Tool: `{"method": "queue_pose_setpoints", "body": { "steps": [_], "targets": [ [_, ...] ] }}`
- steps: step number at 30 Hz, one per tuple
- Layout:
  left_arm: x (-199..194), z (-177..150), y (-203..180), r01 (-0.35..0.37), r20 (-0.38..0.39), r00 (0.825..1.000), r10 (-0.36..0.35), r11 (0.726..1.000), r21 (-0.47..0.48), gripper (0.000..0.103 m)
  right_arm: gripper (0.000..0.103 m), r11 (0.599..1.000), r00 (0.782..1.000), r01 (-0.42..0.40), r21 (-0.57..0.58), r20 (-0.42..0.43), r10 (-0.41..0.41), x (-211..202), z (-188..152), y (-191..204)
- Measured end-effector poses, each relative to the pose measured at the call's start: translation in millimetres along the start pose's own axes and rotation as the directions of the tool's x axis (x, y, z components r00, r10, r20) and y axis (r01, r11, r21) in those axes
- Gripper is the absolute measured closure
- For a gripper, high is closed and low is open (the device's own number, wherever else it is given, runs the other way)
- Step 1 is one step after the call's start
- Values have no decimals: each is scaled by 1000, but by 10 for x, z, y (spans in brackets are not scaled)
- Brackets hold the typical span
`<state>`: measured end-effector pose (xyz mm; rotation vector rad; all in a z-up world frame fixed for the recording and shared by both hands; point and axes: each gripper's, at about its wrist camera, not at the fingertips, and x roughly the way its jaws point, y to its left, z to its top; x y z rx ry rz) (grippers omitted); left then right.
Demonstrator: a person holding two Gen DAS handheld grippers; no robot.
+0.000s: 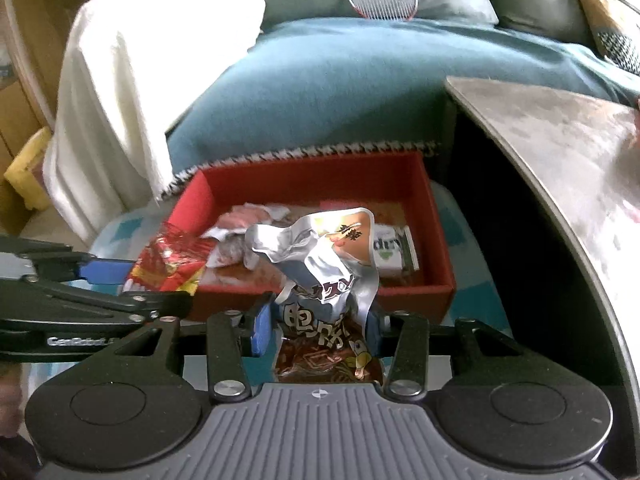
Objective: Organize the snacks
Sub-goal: 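Lift the Trolli bag with the left gripper while the right grasps and lifts the brown-silver bag, then carry both held bags over the red tray and lower them inside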
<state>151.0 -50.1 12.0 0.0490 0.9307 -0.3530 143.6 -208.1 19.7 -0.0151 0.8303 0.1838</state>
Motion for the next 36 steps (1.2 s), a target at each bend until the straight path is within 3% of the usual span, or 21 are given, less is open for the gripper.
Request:
{"method": "queue_pose_setpoints", "body": {
  "steps": [19,36],
  "targets": [
    [-79,315,3,-49,112,992,51,999,-18,55,50,999,993,-30,-34,114,34,-156,295,135],
    [168,595,28,-91,131,987,95,995,-38,55,50,1000,993,-9,-30,117,13,52,514,80]
  ]
}}
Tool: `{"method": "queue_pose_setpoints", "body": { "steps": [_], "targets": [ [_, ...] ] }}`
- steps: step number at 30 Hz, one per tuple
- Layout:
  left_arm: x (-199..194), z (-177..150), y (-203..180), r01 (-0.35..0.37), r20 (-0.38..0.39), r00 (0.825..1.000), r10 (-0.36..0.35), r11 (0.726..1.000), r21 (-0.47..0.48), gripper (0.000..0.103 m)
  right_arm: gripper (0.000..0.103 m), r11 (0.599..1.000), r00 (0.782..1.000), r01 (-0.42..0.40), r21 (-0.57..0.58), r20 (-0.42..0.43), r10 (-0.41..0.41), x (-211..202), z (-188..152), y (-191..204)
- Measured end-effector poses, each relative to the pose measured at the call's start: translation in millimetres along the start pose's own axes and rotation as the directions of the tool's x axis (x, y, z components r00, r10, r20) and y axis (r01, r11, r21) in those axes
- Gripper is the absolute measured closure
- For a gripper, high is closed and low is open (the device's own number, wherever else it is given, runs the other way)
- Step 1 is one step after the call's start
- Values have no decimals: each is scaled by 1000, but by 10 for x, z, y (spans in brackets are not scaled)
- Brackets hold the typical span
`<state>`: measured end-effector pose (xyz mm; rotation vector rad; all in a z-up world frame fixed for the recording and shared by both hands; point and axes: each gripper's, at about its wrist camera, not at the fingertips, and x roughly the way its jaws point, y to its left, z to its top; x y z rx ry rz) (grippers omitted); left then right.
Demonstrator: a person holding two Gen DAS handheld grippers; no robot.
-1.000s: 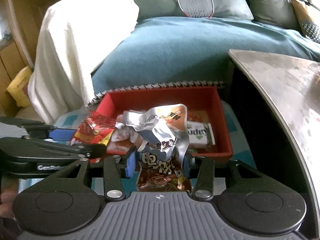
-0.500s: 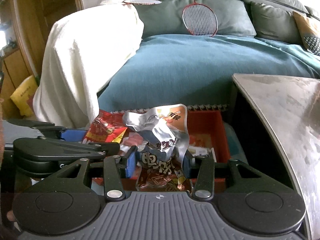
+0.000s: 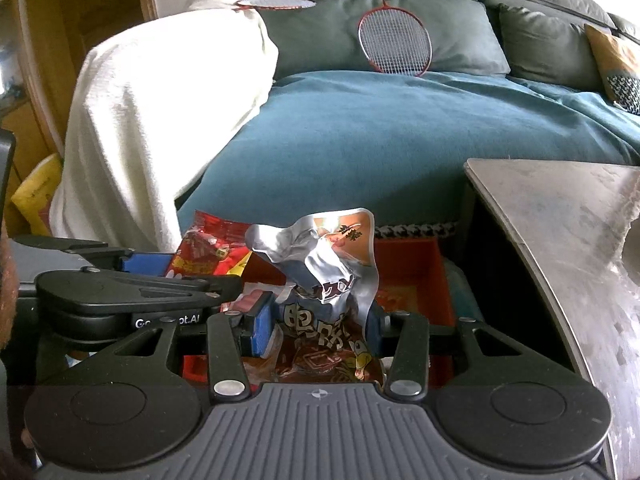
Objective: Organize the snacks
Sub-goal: 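Carry both held bags over the red tray and lower them inside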
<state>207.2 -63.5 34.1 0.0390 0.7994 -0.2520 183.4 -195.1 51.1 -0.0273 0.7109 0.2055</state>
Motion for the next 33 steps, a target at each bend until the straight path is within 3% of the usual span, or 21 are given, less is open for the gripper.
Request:
{"method": "queue_pose_setpoints", "body": {
  "steps": [33],
  "targets": [
    [659,17,-86,-62,-94,994,62,998,9,55,49,998,986,62,-1,-152,-61,702,99,-189]
  ]
}}
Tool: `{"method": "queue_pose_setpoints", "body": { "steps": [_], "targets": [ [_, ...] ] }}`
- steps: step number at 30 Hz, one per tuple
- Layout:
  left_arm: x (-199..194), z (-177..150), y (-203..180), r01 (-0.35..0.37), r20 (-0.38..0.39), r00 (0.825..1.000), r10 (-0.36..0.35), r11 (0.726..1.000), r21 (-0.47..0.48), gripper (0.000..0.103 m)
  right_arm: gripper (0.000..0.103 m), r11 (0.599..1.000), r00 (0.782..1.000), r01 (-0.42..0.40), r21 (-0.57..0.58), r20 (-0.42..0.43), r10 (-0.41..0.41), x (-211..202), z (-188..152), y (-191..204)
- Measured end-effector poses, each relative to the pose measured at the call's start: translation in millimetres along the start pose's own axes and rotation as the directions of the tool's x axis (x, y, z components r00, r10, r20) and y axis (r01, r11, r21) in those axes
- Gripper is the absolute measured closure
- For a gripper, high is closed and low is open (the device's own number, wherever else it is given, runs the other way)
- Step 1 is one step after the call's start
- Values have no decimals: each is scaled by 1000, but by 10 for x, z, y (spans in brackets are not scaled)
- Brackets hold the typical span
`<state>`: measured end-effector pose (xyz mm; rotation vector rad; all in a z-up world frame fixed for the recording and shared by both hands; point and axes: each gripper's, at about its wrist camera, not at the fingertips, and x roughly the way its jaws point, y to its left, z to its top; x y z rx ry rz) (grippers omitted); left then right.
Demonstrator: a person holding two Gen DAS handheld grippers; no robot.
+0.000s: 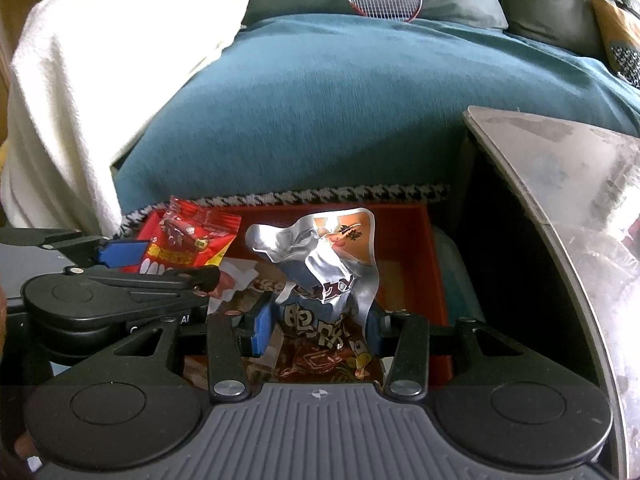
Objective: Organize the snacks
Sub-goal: 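Carry both held bags over the red tray and lower them inside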
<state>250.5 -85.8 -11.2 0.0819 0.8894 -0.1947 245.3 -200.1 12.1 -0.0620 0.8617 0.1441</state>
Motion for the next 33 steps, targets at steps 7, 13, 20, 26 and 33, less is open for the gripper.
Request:
{"method": "queue_pose_setpoints", "body": {
  "steps": [7,13,20,26,33],
  "targets": [
    [128,-35,-7,-12,-27,1000,12,1000,-2,55,49,1000,999,9,-7,-38,-10,113,-16,-12],
    [239,-76,-26,-23,-48,999,23,1000,2,55,49,1000,997,18,-6,-79,-18,208,-29,-22],
    [331,-87,-36,-24,-79,997,24,1000,-2,56,49,1000,992,26,-7,-121,-26,294,-47,-39],
    [388,-64,-35,-32,-93,995,32,999,-1,56,49,1000,989,27,-5,-145,-27,381,-68,-45],
    [441,-14,-46,-33,-102,994,34,999,8,55,49,999,985,38,-2,-166,-37,479,-87,-61]
  ]
}}
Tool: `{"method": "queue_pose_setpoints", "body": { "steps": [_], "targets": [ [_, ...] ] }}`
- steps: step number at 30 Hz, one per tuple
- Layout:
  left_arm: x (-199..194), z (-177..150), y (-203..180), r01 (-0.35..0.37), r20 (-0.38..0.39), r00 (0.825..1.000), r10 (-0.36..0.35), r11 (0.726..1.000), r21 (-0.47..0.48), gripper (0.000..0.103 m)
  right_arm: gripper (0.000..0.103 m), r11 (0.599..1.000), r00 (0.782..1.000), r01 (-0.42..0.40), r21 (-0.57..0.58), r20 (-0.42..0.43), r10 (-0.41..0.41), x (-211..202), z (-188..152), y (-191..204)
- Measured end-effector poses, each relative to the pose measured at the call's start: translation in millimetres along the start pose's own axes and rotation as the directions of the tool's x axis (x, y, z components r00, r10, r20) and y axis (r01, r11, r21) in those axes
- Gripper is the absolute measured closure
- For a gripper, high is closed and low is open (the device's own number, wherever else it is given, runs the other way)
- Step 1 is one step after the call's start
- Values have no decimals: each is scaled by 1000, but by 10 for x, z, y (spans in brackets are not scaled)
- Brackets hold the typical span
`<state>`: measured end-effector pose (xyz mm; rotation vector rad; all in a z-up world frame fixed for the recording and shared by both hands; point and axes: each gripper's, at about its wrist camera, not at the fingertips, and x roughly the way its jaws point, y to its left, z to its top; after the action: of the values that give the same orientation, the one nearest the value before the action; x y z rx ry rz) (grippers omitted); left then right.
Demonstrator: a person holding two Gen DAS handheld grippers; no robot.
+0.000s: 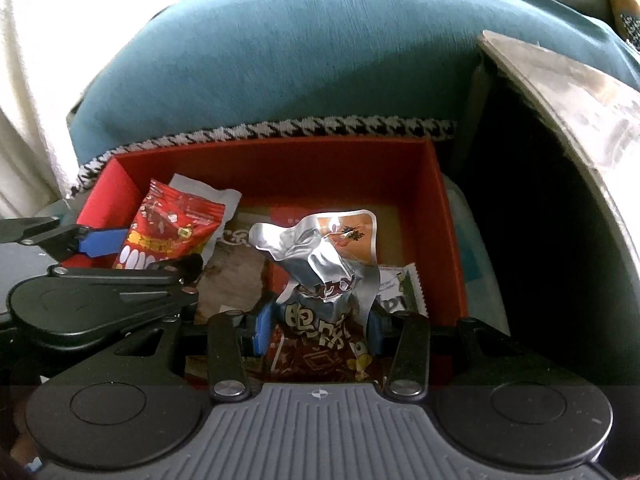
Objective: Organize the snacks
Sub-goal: 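Carry both held bags over the red tray and lower them inside, then open both grippers to release the bags into the tray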
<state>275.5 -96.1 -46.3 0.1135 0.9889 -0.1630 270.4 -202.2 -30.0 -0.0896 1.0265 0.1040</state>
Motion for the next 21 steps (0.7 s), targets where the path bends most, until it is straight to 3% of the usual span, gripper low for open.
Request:
{"method": "queue_pose_setpoints", "body": {
  "steps": [21],
  "targets": [
    [-91,-38,20,-10,-18,1000,10,1000,-4,54,44,999,999,40,-33,-4,-41,-8,-15,41]
  ]
}}
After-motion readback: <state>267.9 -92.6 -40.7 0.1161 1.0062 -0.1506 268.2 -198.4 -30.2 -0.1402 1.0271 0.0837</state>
